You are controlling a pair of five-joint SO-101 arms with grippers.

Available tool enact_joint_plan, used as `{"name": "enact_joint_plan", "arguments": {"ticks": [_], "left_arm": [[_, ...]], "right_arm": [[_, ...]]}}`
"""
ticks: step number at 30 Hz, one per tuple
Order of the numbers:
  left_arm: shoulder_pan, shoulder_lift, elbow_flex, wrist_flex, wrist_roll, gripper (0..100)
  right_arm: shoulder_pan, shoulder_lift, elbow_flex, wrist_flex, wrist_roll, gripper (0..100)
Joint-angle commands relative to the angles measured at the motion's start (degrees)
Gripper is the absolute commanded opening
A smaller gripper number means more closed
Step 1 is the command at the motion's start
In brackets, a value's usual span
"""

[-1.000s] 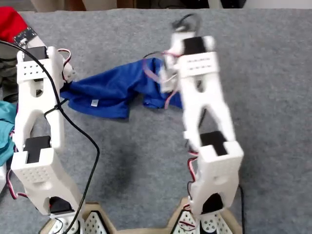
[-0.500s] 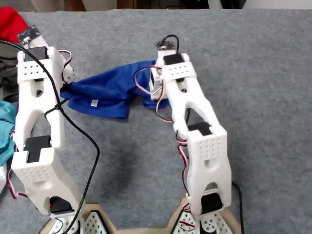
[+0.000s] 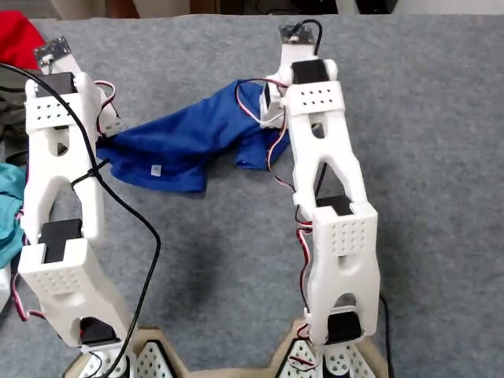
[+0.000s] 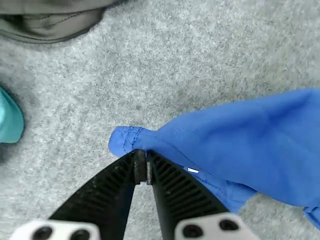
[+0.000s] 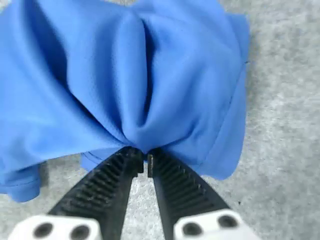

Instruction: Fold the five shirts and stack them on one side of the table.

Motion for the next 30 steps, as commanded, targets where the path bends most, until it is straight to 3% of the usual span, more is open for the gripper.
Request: {"name": "enact_joint_plan", "arguments": {"ticks": [1,11,25,30], "left_arm": [[0.4,-0.7,-7.6,3.8,-2.2,2],[0.0,-0.7,-33.1,16.3,-6.9,2],[-1.1,-18.2,-38.5,16.3,-7.0,2],[-1.2,-27.5,-38.4,16.3,-10.6,2]], "right_arm": [[0.7,-0.5,-12.1,4.7,-0.1,0.6],[2.9,-2.2,-45.8,9.8,0.7,0.6],[3.6,-31.3,-43.4,9.8,1.8,0.6],[3.6,-41.6,-35.2,9.8,3.4,0.6]]}}
